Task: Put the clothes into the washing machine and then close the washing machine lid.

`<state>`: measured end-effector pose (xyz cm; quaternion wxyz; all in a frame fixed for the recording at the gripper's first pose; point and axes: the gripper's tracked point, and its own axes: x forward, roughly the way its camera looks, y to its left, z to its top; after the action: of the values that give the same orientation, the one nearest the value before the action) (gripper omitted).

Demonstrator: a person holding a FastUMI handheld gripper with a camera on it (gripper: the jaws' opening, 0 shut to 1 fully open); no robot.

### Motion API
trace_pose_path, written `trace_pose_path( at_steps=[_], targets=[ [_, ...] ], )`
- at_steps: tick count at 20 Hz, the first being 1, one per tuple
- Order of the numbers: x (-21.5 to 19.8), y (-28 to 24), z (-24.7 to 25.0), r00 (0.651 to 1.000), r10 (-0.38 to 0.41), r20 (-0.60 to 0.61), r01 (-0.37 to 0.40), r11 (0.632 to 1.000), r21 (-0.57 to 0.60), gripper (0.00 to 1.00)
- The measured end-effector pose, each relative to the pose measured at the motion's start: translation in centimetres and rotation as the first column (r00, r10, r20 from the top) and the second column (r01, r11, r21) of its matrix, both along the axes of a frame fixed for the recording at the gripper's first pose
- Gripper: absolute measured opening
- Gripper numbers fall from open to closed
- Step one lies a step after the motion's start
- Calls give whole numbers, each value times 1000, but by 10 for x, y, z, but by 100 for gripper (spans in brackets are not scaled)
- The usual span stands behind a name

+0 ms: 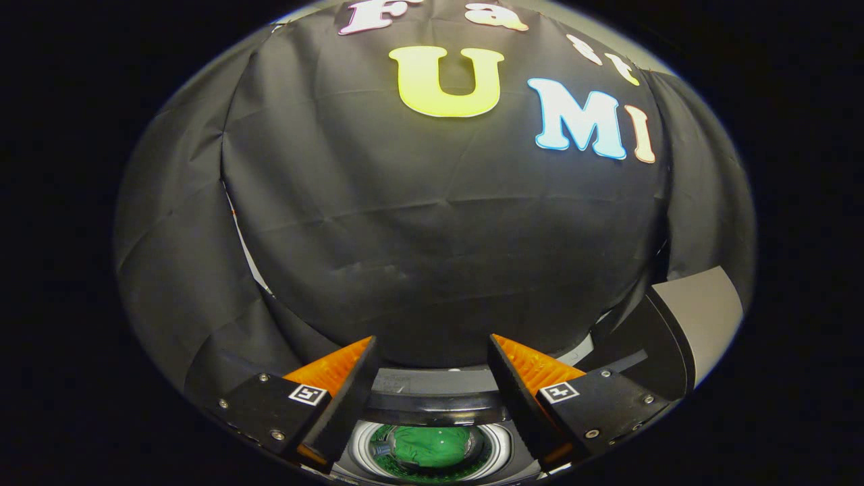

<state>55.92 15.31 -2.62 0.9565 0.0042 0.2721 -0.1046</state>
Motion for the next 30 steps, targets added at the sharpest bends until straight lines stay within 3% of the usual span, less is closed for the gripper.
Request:
trace_pose_path(
  at_steps=[21,30],
  targets=[
    [-75,15,-17,996,15,93,-13,1000,-21,98],
    [-129,38,-74,999,54,-7,-54,998,-20,97]
  ],
)
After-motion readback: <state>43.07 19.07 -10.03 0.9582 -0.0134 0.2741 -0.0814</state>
